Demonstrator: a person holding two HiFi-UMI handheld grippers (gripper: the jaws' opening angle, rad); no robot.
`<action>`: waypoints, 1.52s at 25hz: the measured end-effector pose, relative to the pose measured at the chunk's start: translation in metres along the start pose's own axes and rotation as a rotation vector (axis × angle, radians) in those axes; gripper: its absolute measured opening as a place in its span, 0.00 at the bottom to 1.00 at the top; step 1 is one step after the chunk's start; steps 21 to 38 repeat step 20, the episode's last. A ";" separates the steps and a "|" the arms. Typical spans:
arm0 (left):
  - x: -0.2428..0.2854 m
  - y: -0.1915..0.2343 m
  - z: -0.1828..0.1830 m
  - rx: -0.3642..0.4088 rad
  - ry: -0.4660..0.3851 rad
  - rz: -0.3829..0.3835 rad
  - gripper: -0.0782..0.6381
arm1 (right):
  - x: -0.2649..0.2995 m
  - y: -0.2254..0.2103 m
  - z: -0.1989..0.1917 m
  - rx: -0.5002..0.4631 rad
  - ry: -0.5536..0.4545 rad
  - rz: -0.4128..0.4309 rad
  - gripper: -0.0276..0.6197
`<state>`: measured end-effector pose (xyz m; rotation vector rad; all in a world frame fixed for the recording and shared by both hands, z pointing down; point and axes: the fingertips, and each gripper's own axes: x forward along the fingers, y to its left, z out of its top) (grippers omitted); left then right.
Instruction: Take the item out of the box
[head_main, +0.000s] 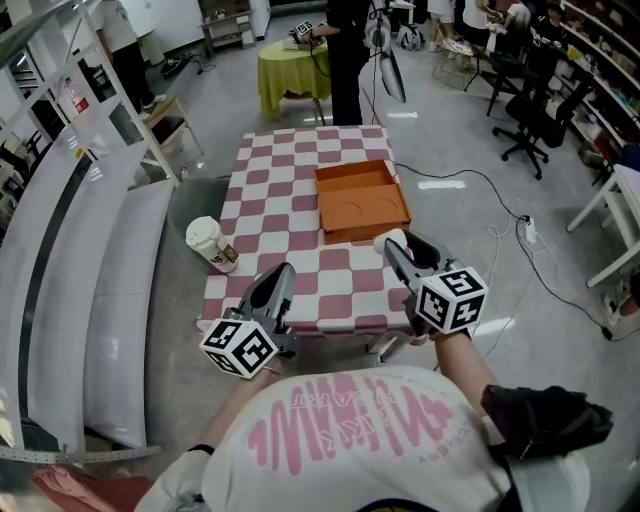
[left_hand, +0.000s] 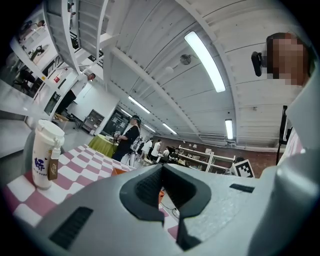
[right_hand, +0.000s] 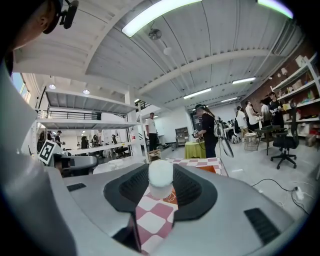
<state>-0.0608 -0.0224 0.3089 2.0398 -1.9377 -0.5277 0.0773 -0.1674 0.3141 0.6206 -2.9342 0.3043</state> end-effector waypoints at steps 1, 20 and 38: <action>-0.001 0.000 0.000 0.002 -0.002 0.005 0.12 | 0.000 0.000 -0.001 -0.003 0.001 0.002 0.27; -0.008 -0.003 0.000 0.004 0.001 0.022 0.12 | -0.006 0.004 -0.009 -0.012 0.026 0.011 0.27; -0.008 -0.003 0.000 0.004 0.001 0.022 0.12 | -0.006 0.004 -0.009 -0.012 0.026 0.011 0.27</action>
